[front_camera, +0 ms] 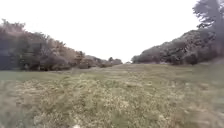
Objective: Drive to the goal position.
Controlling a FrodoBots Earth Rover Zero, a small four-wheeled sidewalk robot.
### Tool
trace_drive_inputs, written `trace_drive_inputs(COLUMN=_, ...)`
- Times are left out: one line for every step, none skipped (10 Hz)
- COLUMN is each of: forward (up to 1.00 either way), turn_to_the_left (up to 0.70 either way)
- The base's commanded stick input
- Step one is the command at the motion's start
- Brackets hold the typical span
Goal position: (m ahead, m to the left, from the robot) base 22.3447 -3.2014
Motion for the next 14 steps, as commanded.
trace_drive_inputs(forward=0.85, turn_to_the_left=0.01)
trace_drive_inputs(forward=0.85, turn_to_the_left=0.01)
trace_drive_inputs(forward=0.85, turn_to_the_left=0.01)
trace_drive_inputs(forward=0.85, turn_to_the_left=0.01)
trace_drive_inputs(forward=0.85, turn_to_the_left=0.01)
trace_drive_inputs(forward=0.85, turn_to_the_left=0.01)
trace_drive_inputs(forward=0.85, turn_to_the_left=0.01)
trace_drive_inputs(forward=0.85, turn_to_the_left=0.01)
trace_drive_inputs(forward=0.85, turn_to_the_left=0.01)
trace_drive_inputs(forward=0.85, turn_to_the_left=0.01)
trace_drive_inputs(forward=0.85, turn_to_the_left=0.01)
trace_drive_inputs(forward=0.85, turn_to_the_left=0.01)
trace_drive_inputs(forward=0.85, turn_to_the_left=0.01)
trace_drive_inputs(forward=0.85, turn_to_the_left=0.01)
